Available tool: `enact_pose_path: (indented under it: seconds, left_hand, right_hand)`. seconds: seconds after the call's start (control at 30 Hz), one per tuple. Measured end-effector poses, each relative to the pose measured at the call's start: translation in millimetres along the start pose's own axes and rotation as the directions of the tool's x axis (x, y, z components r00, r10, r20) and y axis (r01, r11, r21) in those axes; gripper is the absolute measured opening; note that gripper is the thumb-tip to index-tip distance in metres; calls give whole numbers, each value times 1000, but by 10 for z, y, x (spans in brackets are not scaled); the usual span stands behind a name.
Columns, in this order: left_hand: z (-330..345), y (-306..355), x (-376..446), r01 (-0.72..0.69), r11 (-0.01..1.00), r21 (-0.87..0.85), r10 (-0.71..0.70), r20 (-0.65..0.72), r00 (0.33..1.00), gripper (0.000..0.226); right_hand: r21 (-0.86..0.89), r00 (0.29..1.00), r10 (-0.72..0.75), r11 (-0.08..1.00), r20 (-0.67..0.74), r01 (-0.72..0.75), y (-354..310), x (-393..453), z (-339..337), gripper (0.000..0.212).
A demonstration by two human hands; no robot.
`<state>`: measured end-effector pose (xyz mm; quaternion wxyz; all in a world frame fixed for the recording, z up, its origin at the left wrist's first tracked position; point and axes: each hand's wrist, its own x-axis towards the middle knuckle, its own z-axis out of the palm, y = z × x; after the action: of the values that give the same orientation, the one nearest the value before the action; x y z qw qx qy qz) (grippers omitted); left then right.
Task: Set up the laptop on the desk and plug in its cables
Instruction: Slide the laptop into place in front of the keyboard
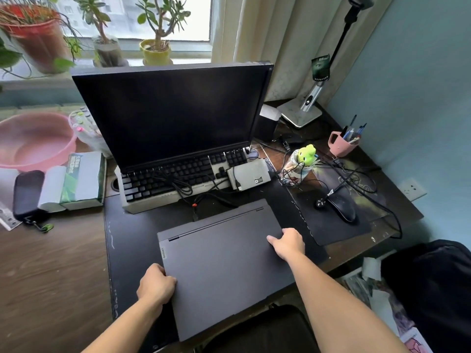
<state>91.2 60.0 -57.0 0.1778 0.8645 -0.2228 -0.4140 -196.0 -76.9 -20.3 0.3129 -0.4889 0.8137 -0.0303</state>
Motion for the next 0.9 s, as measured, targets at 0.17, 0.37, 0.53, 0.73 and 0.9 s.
enact_pose_path:
  seconds: [0.17,0.37,0.53,0.73,0.9]
  left_hand:
    - [-9,-36,4,-34,999,-11,35,44,998,19]
    - [-66,17,86,-31,999,34,26,120,992,20]
    - [-114,30,163,-109,978,177,76,183,980,28]
    - [-168,55,287,-133,974,181,82,268,960,32]
    - [-183,24,345,-145,970,195,87,278,957,36]
  right_hand:
    - [-12,1000,18,1000,14,-18,13,-5,-6,63]
    - [-62,998,60,996,6,-59,-73,-14,104,56]
    - [-154,996,54,987,73,-43,-17,-63,83,75]
    - [-168,993,51,985,109,-32,37,-87,85,90]
    - [-108,990,79,992,114,-66,13,-113,118,91]
